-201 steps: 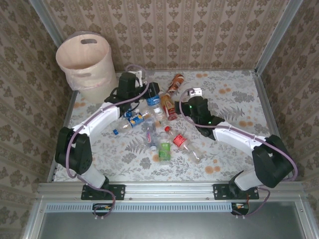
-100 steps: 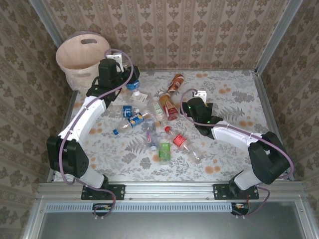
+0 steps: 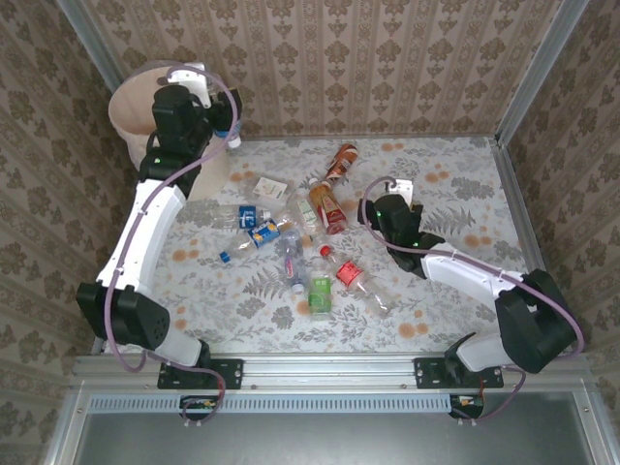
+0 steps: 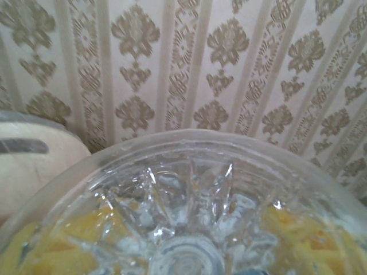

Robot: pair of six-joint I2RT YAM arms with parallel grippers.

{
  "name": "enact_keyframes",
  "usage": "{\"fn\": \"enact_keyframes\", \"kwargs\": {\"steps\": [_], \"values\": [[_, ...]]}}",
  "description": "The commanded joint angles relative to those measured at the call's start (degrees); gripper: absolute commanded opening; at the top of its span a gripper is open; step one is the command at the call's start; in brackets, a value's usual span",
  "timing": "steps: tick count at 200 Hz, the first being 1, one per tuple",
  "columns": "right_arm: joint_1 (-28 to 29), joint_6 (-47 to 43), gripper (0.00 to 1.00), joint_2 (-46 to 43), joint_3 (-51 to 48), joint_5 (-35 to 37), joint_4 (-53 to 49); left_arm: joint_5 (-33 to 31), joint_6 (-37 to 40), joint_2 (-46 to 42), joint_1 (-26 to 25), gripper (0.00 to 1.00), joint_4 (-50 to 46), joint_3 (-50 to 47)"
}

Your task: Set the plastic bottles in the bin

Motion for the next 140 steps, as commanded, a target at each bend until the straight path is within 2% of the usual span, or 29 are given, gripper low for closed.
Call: {"fn": "enact_keyframes", "kwargs": {"steps": [1, 30, 56, 76, 104, 140], "values": [[-0.5, 1.7, 1.0, -3.2, -1.3, 1.6, 1.9, -2.6, 6.0, -0.9, 2.7, 0.58, 3.5, 2.1], [-1.1, 3.1, 1.0, -5.0, -2.8, 2.8, 1.5, -4.6, 10.2, 1.5, 6.2, 0.58, 7.4, 4.5], [-1.4, 5.0, 1.0, -7.0, -3.9, 3.0, 1.4, -7.1, 11.8, 3.5, 9.6, 0.57, 15.1, 3.8], [-1.5, 5.9, 1.0, -8.6, -4.7, 3.2, 1.7, -9.1, 12.9, 6.4, 12.1, 0.57, 17.3, 5.8], [-1.8, 6.0, 1.0, -10.6, -5.2, 3.3, 1.4, -9.1, 11.8, 12.1, 16.1, 0.57, 13.9, 11.8], [-1.9, 6.7, 1.0, -12.6, -6.2, 2.3, 0.1, -3.7, 7.2, 18.3, 21.2, 0.58, 3.4, 18.7]]}}
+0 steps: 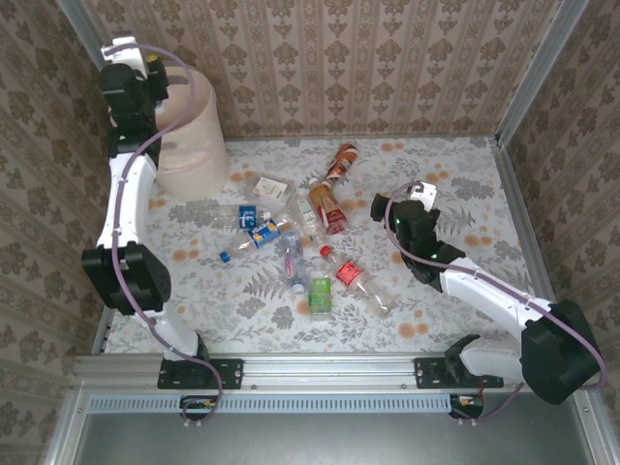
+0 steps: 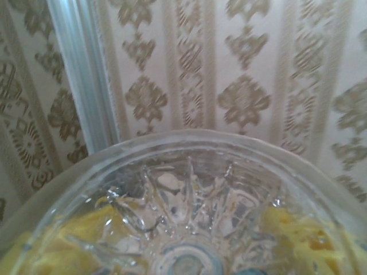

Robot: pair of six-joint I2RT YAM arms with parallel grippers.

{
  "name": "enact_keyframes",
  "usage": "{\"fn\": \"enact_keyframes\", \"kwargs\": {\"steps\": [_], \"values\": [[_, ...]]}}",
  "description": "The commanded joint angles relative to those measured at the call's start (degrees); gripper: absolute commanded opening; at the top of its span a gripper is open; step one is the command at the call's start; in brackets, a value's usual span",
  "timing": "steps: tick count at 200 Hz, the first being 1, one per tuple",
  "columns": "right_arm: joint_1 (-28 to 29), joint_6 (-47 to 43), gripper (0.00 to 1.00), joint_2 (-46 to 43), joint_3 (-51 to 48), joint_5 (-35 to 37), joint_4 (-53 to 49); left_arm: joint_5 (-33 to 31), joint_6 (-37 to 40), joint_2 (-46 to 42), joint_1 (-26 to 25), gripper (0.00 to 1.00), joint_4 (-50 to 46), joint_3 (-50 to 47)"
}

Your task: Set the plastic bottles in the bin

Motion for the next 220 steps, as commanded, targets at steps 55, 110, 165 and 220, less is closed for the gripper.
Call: {"fn": "enact_keyframes", "kwargs": {"steps": [55, 110, 165, 220], "values": [[-0.9, 0.8, 1.0, -1.4, -0.5, -5.4, -1.7, 11.8, -3.6, 17.5, 7.9, 0.58, -28.4, 27.4], [-1.1, 0.0, 1.0, 2.0, 2.6, -6.4, -5.8, 9.6, -2.7, 23.2, 9.1, 0.58, -32.3, 33.0], [-1.1, -0.6, 1.0, 2.0, 1.8, -6.8, -5.5, 3.4, -3.6, 28.8, 9.0, 0.68, -35.3, 39.3], [-1.1, -1.2, 1.0, 0.5, 1.2, -6.4, -5.8, 2.1, -6.3, 30.0, 8.7, 0.85, -35.9, 42.6]]}}
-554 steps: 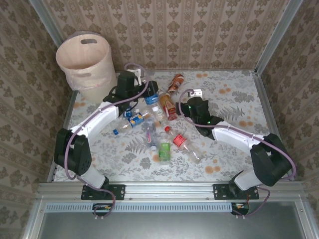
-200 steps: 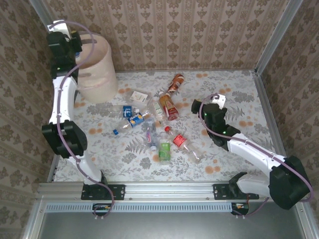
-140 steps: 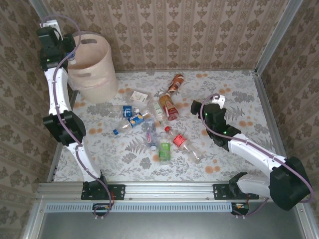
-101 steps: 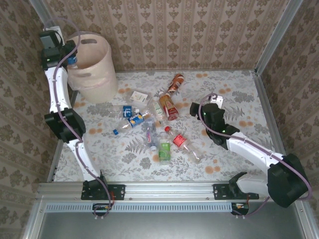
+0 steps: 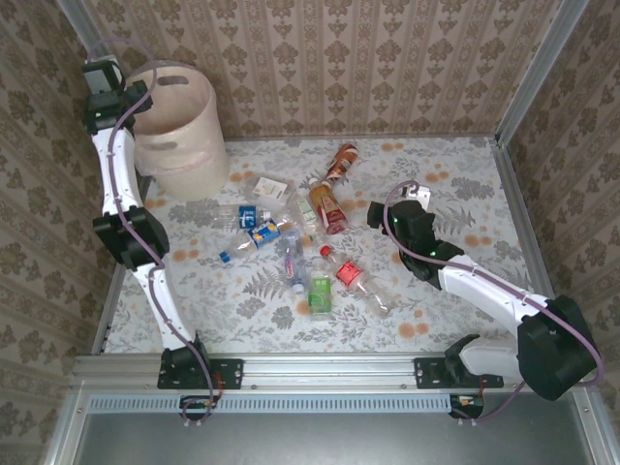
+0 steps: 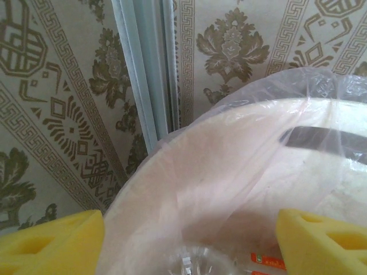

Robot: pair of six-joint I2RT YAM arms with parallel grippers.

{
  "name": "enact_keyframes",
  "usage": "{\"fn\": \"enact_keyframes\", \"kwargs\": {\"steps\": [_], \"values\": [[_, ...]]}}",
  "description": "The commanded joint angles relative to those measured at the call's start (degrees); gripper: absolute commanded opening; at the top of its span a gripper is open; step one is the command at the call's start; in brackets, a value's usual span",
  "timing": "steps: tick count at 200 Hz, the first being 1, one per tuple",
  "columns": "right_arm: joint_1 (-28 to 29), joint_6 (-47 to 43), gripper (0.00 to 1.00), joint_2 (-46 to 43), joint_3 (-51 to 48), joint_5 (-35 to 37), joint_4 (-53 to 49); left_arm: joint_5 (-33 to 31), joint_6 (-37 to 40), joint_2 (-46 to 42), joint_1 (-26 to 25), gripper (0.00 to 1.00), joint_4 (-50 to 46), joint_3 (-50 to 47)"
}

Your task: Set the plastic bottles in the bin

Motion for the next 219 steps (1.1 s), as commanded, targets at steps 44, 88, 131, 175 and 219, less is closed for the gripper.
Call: {"fn": "enact_keyframes", "kwargs": {"steps": [44, 88, 131, 175, 219], "values": [[-0.4, -1.1, 1.0, -3.4, -1.1, 0.3, -1.8, -2.2, 0.8, -1.3, -1.4, 0.89, -3.5, 4.2], [-0.4, -0.7, 1.0, -4.7, -2.5, -0.5, -1.0, -0.3, -0.1, -6.7, -3.8, 0.91, -4.3, 0.0], [-0.6, -1.0, 1.0, -6.3, -5.3, -2.7, 3.2, -2.1, -1.5, -19.3, -9.7, 0.95, -1.2, -15.9], [-0.8, -2.5, 1.0, -5.7, -6.4, -8.8, 3.9, -0.9, -8.9, -35.9, -15.4, 1.0, 11.3, -40.6], [0.1, -8.7, 1.0, -5.7, -2.2, -21.2, -12.3, 9.4, -16.4, -45.6, -17.5, 1.0, 17.4, -56.3]]}}
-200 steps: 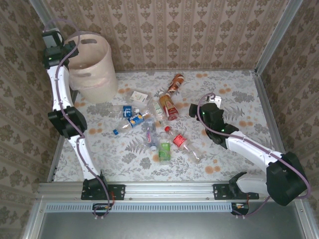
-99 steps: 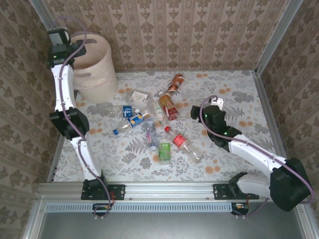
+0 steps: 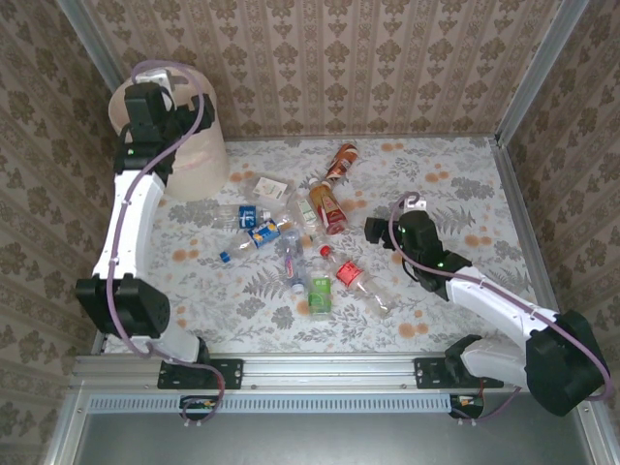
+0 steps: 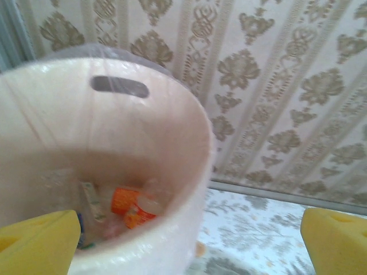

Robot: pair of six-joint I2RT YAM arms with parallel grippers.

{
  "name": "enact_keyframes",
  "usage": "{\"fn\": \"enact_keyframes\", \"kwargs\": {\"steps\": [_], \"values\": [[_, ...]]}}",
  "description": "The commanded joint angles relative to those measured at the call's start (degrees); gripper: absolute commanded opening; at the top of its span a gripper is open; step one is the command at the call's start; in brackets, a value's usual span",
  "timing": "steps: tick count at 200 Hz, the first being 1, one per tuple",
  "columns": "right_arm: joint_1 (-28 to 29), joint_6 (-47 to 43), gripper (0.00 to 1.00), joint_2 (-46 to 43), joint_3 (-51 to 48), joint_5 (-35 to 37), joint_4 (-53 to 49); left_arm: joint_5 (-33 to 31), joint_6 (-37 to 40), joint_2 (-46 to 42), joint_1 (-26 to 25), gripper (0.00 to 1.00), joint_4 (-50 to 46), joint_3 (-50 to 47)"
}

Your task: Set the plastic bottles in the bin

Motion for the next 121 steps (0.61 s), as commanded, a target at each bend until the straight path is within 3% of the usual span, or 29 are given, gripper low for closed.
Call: {"fn": "enact_keyframes", "kwargs": {"steps": [1, 53, 79, 105, 121], "values": [[0.8, -4.3, 1.0, -0.6, 3.2, -8.3, -11.3, 5.9, -6.5, -3.1, -0.6, 1.0, 5.3, -6.4], [3.7, -2.9, 1.0, -2.7, 1.9, -16.1, -16.6, 5.7, -15.8, -11.2, -2.2, 1.0, 6.6, -19.5], [5.4, -0.2, 1.0, -0.1, 2.5, -14.0, -15.2, 2.1, -20.3, -13.5, -5.9, 1.0, 5.3, -24.9], [5.8, 2.0, 1.0, 1.6, 2.3, -10.9, -12.3, -6.1, -19.1, -14.1, -9.9, 1.0, -1.3, -27.6], [5.8, 2.7, 1.0, 1.9, 2.0, -10.3, -10.7, -6.6, -17.5, -13.2, -10.0, 1.0, -5.5, -28.7]]}}
